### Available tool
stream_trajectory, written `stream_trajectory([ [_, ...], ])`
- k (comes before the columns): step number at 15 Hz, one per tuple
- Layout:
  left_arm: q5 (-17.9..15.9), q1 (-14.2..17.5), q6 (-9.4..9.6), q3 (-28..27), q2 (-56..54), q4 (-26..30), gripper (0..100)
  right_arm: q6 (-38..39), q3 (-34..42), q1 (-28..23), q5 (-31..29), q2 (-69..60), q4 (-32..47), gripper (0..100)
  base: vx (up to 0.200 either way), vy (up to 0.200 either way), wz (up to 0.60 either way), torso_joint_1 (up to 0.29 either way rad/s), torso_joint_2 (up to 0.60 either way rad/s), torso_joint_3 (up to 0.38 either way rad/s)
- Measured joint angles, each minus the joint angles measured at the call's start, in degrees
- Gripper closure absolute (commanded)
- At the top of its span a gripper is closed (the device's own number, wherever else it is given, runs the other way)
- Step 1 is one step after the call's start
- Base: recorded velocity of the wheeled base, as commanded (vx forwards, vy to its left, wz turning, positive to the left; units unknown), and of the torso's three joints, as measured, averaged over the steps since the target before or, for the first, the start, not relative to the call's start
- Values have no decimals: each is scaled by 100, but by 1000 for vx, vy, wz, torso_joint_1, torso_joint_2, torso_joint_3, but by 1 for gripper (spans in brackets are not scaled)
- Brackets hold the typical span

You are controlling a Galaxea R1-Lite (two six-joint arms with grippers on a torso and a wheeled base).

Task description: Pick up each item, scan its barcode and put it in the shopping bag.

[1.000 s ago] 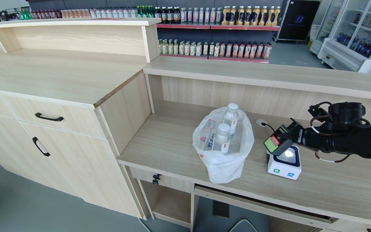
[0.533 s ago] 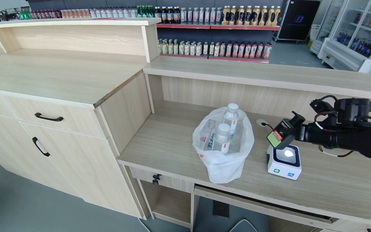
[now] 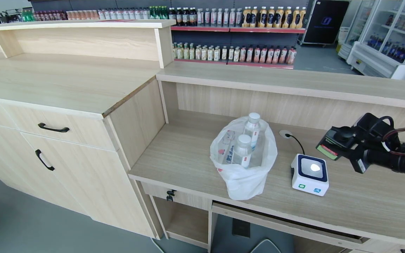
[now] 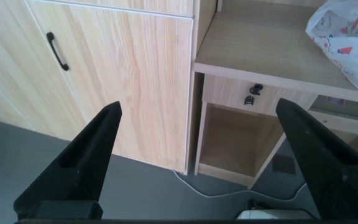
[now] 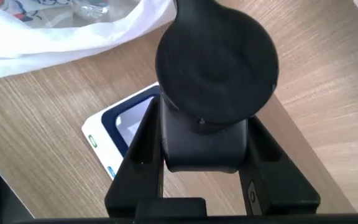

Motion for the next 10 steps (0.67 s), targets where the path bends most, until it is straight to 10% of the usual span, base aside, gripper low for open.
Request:
stream_trajectory([
  [3, 0, 0, 0, 0, 0, 0, 0, 9, 82, 130, -18, -161, -54, 100, 0, 0, 600, -1, 5, 2],
  [10, 0, 0, 0, 0, 0, 0, 0, 848, -182, 350, -7, 413, -68, 100, 0, 0, 0, 0, 0, 0],
])
